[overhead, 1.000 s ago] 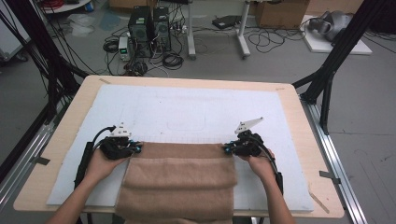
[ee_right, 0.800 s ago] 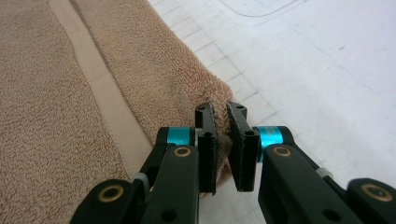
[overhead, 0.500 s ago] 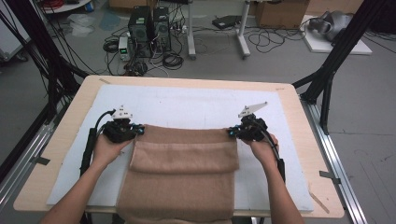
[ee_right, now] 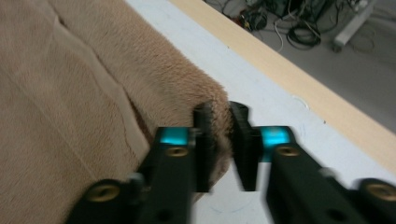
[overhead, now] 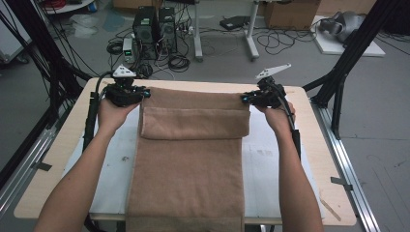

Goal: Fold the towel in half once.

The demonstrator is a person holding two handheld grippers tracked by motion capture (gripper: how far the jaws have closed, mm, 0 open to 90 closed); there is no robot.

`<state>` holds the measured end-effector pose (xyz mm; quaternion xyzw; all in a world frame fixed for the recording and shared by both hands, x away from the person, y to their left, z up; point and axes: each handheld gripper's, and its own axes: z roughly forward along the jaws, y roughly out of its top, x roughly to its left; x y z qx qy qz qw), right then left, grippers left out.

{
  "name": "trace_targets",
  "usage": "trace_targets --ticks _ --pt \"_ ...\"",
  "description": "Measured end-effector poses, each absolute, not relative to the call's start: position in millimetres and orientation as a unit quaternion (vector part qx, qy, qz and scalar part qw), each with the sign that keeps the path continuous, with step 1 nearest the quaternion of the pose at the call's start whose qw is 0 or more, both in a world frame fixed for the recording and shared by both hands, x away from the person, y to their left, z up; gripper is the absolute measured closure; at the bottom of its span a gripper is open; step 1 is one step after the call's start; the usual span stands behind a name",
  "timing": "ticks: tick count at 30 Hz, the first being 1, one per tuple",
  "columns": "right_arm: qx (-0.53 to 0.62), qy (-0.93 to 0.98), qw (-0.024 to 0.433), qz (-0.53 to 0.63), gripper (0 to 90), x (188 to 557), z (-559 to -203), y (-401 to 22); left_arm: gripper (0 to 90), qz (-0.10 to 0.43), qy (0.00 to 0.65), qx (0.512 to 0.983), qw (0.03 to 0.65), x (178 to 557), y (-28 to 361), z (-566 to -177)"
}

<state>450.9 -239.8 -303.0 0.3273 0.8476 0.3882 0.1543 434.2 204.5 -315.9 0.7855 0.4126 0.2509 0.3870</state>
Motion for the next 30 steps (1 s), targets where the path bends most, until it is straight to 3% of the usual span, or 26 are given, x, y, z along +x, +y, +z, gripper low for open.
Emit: trace_targets --ticks 4,7,9,12,19,30 --pt "0.336 0.851 0.133 0.381 57.9 448.4 -329.6 -239.3 57.9 0.216 0.427 0.789 0.385 430.1 215.8 -349.5" --pt "0.346 0.851 0.12 0.376 53.2 443.4 -350.9 -240.0 56.5 0.194 0.431 0.795 0.38 425.3 221.9 -370.8" --pt "0.356 0.856 0.102 0.361 45.1 442.7 -361.6 -238.6 56.2 0.185 0.429 0.8 0.377 422.4 222.6 -381.4" --pt "0.353 0.869 0.082 0.337 44.5 443.6 -369.9 -230.1 55.5 0.176 0.425 0.804 0.378 420.0 219.9 -392.4" --pt "0.334 0.87 0.126 0.34 48.6 437.6 -379.8 -217.0 55.4 0.168 0.406 0.822 0.362 419.7 204.9 -404.6" --pt "0.355 0.862 0.114 0.344 48.2 433.1 -406.5 -225.5 55.2 0.158 0.389 0.838 0.348 419.0 189.6 -416.1"
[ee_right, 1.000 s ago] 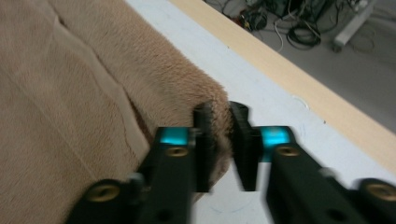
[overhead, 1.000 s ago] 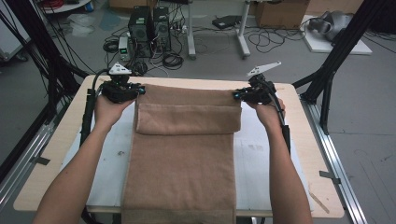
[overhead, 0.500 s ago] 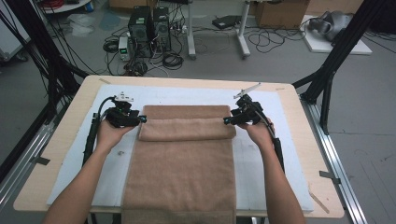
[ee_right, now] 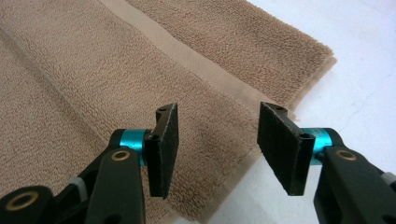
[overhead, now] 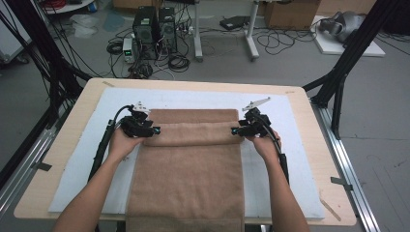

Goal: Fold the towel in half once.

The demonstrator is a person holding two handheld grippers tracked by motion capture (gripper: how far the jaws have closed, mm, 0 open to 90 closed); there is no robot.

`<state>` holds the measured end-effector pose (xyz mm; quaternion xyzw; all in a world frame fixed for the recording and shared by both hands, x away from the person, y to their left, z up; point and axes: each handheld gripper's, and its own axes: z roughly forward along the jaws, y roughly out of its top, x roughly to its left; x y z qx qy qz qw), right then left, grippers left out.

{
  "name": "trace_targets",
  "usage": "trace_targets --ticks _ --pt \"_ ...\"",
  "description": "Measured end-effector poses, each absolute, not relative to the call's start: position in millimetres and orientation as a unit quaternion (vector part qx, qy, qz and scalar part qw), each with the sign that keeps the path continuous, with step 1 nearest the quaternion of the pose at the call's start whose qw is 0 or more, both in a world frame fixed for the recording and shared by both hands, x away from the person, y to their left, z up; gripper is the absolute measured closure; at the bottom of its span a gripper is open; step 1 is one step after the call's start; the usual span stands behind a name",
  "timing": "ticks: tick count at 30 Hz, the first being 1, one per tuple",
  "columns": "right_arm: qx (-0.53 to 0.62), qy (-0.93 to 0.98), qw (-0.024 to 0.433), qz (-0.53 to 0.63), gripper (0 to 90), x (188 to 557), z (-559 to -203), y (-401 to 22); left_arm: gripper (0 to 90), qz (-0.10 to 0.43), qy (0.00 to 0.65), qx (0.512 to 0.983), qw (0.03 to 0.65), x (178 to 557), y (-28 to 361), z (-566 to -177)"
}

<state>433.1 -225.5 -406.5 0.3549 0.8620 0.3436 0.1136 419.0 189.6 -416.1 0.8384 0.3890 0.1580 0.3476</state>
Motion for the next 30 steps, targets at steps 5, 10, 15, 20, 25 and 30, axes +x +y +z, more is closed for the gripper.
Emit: trace_targets --ticks 5,10,15,20,25,30 --pt "0.362 0.869 0.114 0.316 49.3 435.5 -417.3 -220.2 56.6 0.155 0.386 0.847 0.331 419.5 184.8 -422.4" --pt "0.373 0.866 0.103 0.316 56.4 436.5 -427.0 -218.9 62.5 0.152 0.389 0.849 0.324 420.0 182.6 -426.5" --pt "0.366 0.868 0.094 0.323 74.6 434.5 -425.2 -219.3 75.4 0.149 0.387 0.851 0.323 419.2 181.0 -425.5" --pt "0.358 0.872 0.083 0.323 82.2 432.9 -421.7 -219.5 83.2 0.155 0.382 0.852 0.323 418.0 181.6 -421.6" --pt "0.338 0.873 0.089 0.339 83.2 427.2 -411.3 -220.3 84.3 0.174 0.385 0.833 0.357 414.1 190.6 -405.0" --pt "0.322 0.863 0.092 0.378 83.3 417.6 -392.4 -225.4 84.5 0.186 0.381 0.816 0.393 404.8 203.5 -384.8"
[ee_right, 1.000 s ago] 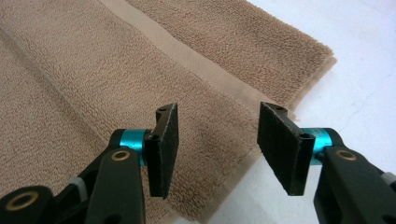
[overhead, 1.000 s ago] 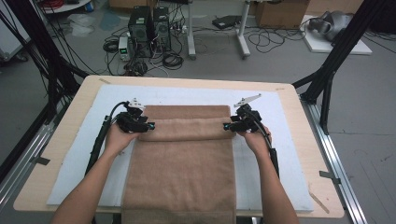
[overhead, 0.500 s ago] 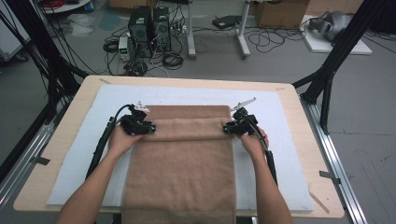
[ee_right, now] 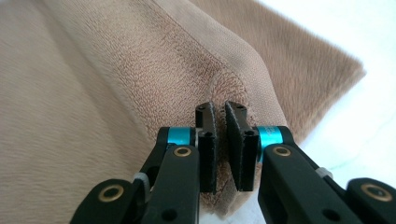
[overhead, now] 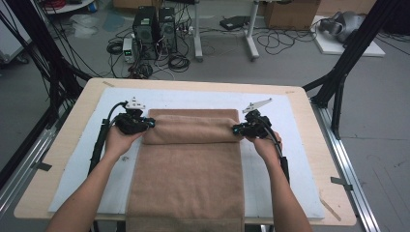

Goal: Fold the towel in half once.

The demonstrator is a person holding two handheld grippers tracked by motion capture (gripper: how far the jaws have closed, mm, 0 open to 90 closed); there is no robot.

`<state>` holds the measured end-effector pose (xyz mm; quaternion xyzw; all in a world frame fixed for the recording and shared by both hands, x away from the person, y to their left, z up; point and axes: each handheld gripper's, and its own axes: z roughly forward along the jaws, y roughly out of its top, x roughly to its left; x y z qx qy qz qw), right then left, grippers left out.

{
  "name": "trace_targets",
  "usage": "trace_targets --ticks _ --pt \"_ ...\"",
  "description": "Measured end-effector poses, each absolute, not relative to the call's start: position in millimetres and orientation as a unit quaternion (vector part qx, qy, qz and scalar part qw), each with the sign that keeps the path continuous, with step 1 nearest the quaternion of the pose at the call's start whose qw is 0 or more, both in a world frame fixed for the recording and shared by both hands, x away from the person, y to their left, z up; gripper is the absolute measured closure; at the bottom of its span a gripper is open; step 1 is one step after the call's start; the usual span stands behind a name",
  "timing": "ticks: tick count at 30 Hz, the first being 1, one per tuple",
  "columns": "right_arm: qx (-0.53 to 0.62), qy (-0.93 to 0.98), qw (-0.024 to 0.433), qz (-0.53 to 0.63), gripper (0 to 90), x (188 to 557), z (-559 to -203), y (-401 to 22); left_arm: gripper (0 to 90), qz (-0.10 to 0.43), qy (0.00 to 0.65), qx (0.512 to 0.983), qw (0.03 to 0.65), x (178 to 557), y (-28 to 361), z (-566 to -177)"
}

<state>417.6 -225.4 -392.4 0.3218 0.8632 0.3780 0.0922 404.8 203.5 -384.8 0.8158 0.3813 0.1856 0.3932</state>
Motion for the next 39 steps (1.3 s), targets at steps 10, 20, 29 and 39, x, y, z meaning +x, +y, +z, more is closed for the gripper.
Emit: trace_targets --ticks 10,20,29,39 --pt "0.247 0.865 0.097 0.426 83.3 355.2 -369.4 -223.4 84.6 0.209 0.331 0.825 0.406 352.8 216.8 -365.5" --pt "0.207 0.879 0.091 0.419 83.3 299.4 -375.0 -221.1 84.8 0.233 0.29 0.827 0.422 268.8 228.8 -385.3" --pt "0.149 0.888 0.086 0.426 75.5 245.7 -365.3 -224.7 71.5 0.164 0.25 0.833 0.466 209.9 245.0 -378.6" --pt "0.186 0.884 0.076 0.422 60.8 279.2 -379.2 -226.7 58.4 0.185 0.267 0.828 0.456 243.5 236.8 -388.3"
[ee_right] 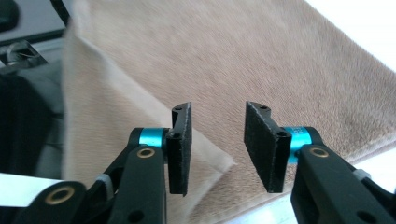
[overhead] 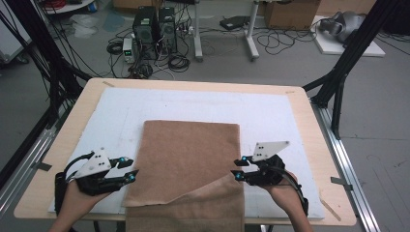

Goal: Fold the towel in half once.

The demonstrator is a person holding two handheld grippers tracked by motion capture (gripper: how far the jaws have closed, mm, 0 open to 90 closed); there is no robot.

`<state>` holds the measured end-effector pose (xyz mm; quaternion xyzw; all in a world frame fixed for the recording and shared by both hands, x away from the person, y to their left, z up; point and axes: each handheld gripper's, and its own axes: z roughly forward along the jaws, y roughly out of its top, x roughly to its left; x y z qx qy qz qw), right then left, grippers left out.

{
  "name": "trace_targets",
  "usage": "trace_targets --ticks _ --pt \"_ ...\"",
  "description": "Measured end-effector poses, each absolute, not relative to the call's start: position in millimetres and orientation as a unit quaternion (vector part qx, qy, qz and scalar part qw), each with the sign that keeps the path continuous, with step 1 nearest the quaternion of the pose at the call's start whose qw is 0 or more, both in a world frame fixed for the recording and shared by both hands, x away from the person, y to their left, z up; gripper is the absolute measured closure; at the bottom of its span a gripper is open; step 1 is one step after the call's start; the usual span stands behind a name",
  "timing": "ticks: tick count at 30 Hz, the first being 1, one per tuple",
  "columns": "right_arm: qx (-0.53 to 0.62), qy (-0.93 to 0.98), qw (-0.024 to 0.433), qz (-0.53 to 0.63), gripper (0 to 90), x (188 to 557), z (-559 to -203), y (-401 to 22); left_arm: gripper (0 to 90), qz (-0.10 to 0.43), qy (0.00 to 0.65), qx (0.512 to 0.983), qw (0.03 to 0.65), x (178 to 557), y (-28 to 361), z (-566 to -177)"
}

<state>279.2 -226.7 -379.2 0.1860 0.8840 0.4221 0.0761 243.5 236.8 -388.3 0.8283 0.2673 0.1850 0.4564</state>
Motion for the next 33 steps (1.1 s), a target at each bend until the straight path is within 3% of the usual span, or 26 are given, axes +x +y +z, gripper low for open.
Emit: trace_targets --ticks 11,23,33 --pt "0.208 0.889 0.067 0.402 54.9 302.2 -409.5 -211.3 57.0 0.174 0.284 0.838 0.433 266.0 218.3 -418.8" --pt "0.245 0.891 0.035 0.38 60.9 329.1 -429.9 -201.5 56.9 0.17 0.304 0.85 0.395 286.9 210.5 -433.0" --pt "0.238 0.893 0.027 0.38 59.8 319.6 -432.7 -206.7 54.4 0.159 0.305 0.853 0.393 285.6 210.6 -436.1"
